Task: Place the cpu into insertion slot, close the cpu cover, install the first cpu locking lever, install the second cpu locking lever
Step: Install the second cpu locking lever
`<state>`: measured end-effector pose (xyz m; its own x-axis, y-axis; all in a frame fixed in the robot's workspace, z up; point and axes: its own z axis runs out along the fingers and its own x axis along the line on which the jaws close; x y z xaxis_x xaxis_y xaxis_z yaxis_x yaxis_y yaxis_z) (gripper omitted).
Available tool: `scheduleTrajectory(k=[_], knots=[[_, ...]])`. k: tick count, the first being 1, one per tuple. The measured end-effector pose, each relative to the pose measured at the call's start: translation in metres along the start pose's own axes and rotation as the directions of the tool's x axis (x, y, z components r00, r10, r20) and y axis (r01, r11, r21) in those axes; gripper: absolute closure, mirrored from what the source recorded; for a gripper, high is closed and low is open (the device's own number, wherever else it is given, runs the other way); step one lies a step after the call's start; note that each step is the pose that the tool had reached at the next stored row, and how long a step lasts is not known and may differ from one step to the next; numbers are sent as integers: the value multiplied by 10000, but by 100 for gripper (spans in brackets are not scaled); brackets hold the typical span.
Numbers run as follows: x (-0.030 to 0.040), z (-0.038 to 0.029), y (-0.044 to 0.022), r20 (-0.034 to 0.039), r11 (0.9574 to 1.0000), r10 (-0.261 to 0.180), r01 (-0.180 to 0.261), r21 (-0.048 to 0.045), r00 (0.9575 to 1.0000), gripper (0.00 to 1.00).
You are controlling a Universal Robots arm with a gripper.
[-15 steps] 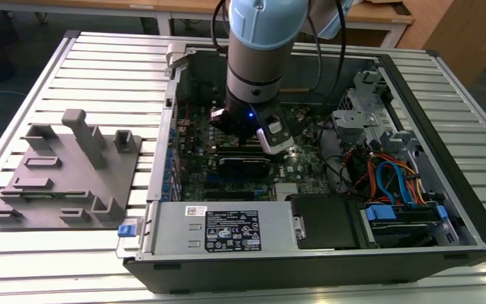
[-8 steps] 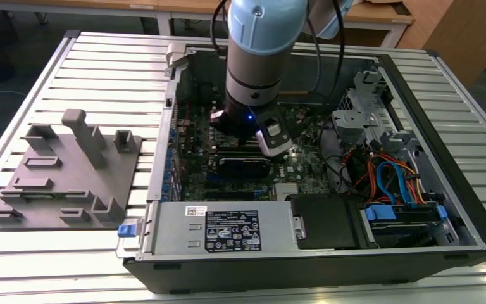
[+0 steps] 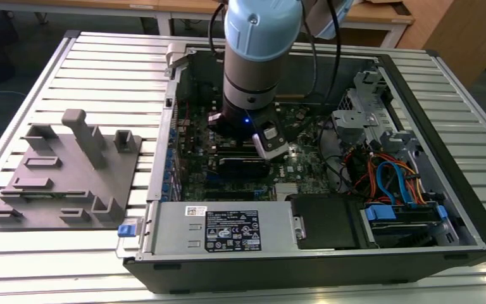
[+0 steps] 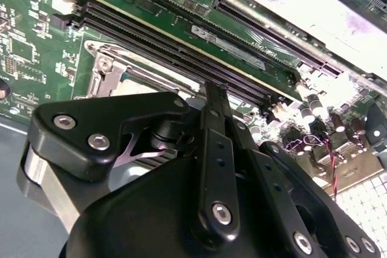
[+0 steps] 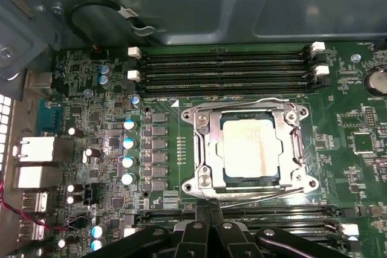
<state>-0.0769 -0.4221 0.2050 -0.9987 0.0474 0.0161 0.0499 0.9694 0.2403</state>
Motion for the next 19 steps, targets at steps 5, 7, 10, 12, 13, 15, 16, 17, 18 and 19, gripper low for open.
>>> scheduleTrajectory(k=[5,7,10,12,13,15,16,17,18,19], knots=[[23,36,-9,-13,10000,15,-15,-62,10000,89],[27,51,-13,-13,9999,22,-23,-99,10000,89],[35,70,-18,-16,9999,28,-29,-167,10000,89],[45,83,-22,-19,9998,28,-28,-217,10000,89],[50,90,-24,-20,9997,27,-28,-240,10000,89],[61,103,-28,-23,9996,27,-28,-286,10000,89],[65,110,-29,-24,9995,27,-28,-308,10000,89],[67,115,-30,-25,9994,26,-26,-332,10000,89],[69,118,-30,-29,9994,25,-26,-356,10000,89],[71,122,-30,-32,9992,26,-27,-387,10000,89]])
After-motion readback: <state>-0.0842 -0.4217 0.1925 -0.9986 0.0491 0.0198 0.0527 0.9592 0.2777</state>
